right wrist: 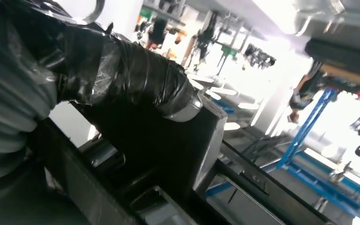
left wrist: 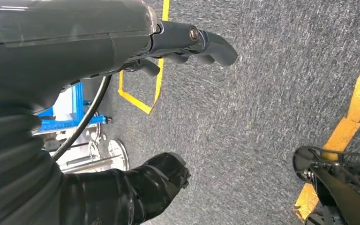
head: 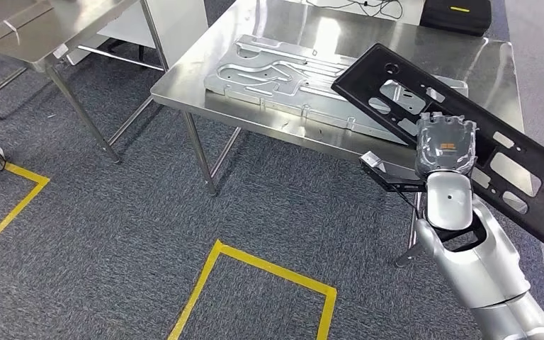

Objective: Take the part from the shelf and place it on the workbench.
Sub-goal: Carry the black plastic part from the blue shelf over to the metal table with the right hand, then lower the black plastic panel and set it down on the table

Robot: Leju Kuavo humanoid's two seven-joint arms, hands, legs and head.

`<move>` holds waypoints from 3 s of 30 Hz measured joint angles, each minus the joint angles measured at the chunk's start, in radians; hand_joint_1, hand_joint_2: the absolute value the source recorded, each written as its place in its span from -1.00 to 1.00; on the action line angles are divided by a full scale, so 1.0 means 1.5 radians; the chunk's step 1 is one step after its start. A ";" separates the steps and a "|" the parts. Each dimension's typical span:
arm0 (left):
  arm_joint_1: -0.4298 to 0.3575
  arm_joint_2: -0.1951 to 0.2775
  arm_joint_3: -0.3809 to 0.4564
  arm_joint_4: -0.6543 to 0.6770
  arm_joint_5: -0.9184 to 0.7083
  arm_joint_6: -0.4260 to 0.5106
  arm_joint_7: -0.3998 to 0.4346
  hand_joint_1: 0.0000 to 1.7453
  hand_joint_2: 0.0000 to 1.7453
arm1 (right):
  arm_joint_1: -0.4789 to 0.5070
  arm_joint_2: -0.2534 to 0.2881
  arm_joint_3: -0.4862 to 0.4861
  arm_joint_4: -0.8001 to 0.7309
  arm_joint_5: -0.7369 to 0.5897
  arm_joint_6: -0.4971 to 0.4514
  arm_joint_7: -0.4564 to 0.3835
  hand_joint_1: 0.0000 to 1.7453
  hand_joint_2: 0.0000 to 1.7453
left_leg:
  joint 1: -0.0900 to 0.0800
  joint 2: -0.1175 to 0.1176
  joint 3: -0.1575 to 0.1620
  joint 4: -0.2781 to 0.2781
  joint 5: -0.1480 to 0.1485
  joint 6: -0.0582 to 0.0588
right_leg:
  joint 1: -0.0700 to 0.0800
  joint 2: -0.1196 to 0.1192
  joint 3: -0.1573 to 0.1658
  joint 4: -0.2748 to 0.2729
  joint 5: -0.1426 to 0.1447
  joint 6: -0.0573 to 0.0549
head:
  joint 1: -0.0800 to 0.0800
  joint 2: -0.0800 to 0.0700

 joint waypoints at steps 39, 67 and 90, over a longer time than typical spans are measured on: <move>0.000 0.014 0.001 0.021 -0.001 -0.002 -0.010 -1.00 1.00 | -0.068 0.106 0.112 0.055 0.000 0.020 -0.087 1.00 1.00 | 0.021 -0.027 -0.107 0.208 -0.080 -0.020 | 0.003 0.022 0.015 0.021 -0.036 -0.026 | -0.003 0.000; 0.002 0.008 0.001 0.021 -0.001 -0.005 -0.014 -1.00 1.00 | -0.073 0.088 0.113 0.054 0.001 0.029 -0.094 1.00 1.00 | 0.005 -0.036 -0.026 0.126 -0.064 -0.012 | -0.002 0.007 0.009 -0.009 0.000 -0.024 | -0.002 0.000; 0.007 0.005 0.001 0.022 0.000 -0.006 -0.014 -1.00 1.00 | -0.063 0.088 0.118 0.073 0.001 0.029 -0.095 1.00 1.00 | -0.011 -0.042 0.019 0.000 -0.009 0.022 | 0.020 0.008 -0.037 0.016 0.022 -0.025 | -0.002 0.000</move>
